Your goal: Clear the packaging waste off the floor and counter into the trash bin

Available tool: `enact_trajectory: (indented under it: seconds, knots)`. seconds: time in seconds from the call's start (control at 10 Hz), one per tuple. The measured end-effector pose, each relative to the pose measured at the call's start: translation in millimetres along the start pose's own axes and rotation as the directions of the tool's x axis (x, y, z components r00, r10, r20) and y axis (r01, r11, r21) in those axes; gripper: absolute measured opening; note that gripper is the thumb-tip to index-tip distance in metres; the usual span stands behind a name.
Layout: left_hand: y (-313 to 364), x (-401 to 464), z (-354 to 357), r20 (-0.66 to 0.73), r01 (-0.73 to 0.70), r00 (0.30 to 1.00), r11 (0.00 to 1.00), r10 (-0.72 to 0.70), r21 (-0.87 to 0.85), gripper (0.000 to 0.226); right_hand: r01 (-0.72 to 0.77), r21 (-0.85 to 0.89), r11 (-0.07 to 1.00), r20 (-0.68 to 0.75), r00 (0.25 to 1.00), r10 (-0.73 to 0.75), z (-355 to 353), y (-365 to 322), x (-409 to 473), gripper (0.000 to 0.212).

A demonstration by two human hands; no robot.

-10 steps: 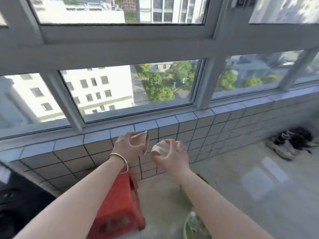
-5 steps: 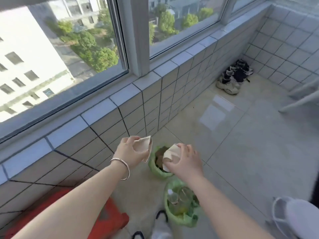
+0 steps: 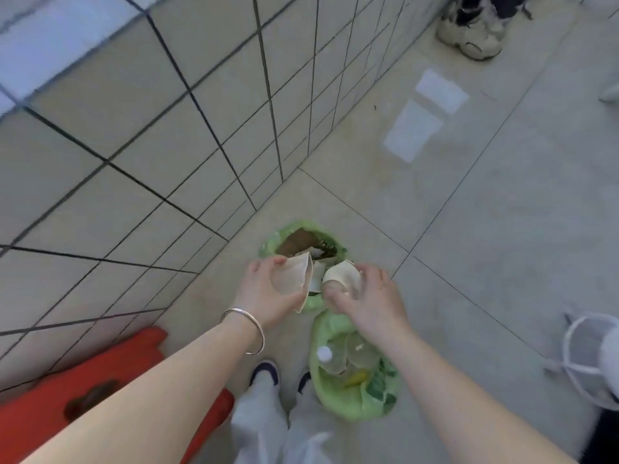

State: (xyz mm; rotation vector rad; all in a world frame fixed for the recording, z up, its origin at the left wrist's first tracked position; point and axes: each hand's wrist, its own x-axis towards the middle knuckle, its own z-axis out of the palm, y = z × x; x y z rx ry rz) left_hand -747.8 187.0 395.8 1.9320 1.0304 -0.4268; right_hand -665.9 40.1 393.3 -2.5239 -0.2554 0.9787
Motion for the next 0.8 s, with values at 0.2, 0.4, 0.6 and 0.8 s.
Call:
enact_trajectory:
  seconds: [0.2,0.4,0.6,0.8]
  knots:
    - [-58,90,65,0.029,-0.025,0.999,0.998,0.024,0.053,0.067,-0.176,0.412,0.894,0.061,0.984,0.165,83,43,88,0.050]
    - [-108,170,121,0.008,-0.058,0.998,0.987,0.058,0.149,0.067,-0.259,0.582,0.771,0.112,0.964,0.240,154,80,166,0.047]
    - [-125,211,166,-0.031,-0.105,0.993,0.969,0.115,0.226,0.067,-0.288,0.635,0.717,0.117,0.953,0.279,190,105,203,0.060]
    - [-122,213,166,0.039,-0.136,0.991,0.907,0.131,0.399,0.080,-0.258,0.469,0.845,0.098,0.966,0.240,190,105,195,0.061]
